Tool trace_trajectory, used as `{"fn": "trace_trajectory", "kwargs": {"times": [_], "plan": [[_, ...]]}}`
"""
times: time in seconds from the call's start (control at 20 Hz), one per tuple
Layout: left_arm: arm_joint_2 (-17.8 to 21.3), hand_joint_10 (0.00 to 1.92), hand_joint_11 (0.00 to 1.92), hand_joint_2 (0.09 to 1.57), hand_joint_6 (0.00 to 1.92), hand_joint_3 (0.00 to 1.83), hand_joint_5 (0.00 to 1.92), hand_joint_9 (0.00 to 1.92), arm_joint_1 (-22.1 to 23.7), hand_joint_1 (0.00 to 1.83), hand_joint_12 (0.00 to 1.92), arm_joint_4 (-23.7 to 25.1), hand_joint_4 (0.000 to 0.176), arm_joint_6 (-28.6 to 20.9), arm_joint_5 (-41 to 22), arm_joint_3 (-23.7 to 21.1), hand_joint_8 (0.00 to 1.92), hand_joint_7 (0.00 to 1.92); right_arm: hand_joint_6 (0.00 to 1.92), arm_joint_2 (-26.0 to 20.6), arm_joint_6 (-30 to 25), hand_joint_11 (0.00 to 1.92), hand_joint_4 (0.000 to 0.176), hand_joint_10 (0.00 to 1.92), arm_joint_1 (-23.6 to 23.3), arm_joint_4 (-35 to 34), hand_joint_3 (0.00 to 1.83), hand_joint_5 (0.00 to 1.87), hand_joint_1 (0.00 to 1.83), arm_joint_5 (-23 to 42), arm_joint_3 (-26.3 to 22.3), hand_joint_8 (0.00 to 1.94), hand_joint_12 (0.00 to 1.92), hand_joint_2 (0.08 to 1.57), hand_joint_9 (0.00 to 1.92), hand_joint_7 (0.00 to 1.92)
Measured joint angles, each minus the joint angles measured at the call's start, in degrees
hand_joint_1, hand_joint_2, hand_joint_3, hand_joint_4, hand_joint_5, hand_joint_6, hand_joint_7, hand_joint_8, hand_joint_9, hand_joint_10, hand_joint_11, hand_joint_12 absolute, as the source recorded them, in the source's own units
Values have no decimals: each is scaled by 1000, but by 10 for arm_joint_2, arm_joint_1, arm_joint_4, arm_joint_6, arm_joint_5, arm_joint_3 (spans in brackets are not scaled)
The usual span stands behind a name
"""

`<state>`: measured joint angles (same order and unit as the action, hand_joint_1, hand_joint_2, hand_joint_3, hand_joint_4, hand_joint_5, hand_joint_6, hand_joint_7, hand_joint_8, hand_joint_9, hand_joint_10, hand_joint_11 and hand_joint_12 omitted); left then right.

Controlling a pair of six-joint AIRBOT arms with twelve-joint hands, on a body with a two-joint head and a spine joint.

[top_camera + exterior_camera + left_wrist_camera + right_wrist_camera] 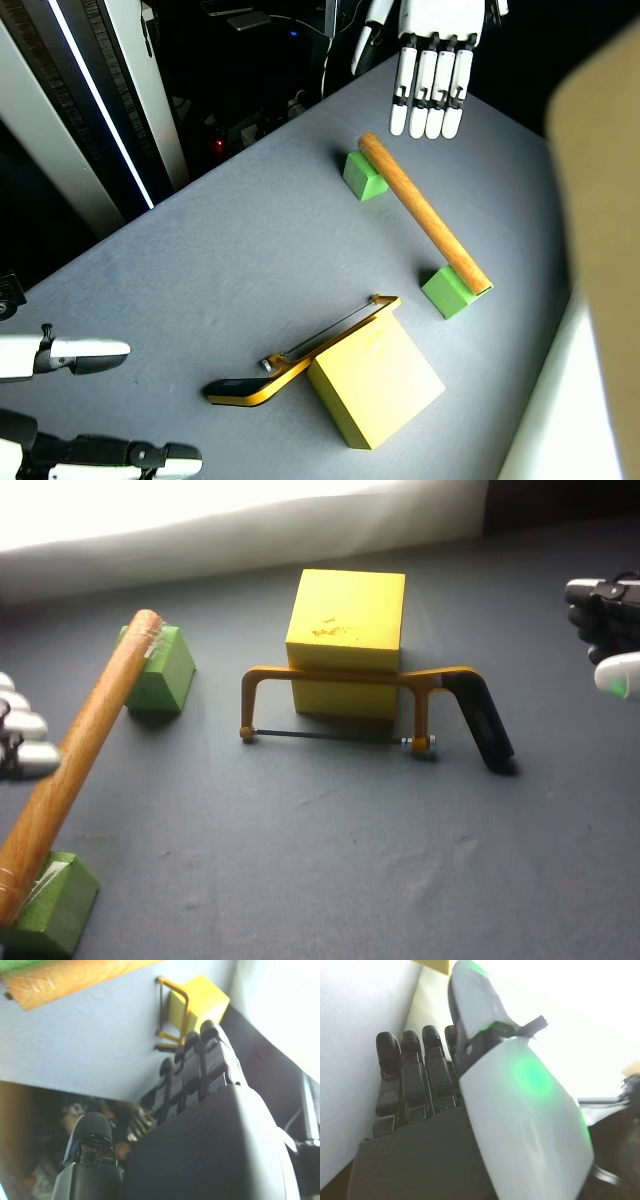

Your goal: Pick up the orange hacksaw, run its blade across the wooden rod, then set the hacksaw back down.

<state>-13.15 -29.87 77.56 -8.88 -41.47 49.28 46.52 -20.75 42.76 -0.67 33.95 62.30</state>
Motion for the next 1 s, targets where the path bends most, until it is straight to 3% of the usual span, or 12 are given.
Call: {"fn": "trace_trajectory", "kwargs": {"times": [0.15, 0.25, 0.35, 0.5, 0.85, 1.0], "plan": [[2, 4, 0, 1262, 3, 0, 145, 148, -2, 114, 337, 64, 0, -7, -36, 2, 2, 128, 0, 22, -3, 0, 0, 1, 1, -2, 2, 202, 950, 1, 4, 1, 752, 1211, 218, 216], [2, 1, 0, 1272, 0, 3, 128, 145, -5, 83, 330, 79, 0, -9, -40, 2, 1, 114, 0, 36, -3, 0, 0, 0, 4, -9, 1, 194, 929, 3, 4, 0, 777, 1207, 212, 206], [-3, 1, 0, 1279, 0, 3, 116, 124, -12, 60, 277, 82, 0, -11, -39, 2, 1, 98, 0, 41, 1, 0, 0, 0, 7, -12, 2, 190, 934, 2, 4, 0, 825, 1213, 206, 200], [-20, 3, 0, 1257, 2, 0, 175, 176, -29, 139, 416, 89, 0, -14, 0, -3, 2, 157, 5, 41, 12, 0, 0, 4, 11, -16, 0, 167, 889, 6, 5, 5, 759, 1226, 203, 191], [-40, 2, 0, 1276, 0, 2, 151, 148, -59, 79, 340, 93, 0, -36, 66, -27, 5, 143, 1, 58, 14, 0, 0, 0, 32, -43, 2, 150, 905, 17, 41, 0, 736, 1234, 209, 188], [-47, 2, 0, 1272, 2, 0, 149, 150, -70, 102, 366, 86, 0, -37, 90, -29, 2, 136, 2, 72, 14, 0, 0, 2, 36, -49, 4, 196, 934, 25, 56, 2, 846, 1237, 243, 233]]}}
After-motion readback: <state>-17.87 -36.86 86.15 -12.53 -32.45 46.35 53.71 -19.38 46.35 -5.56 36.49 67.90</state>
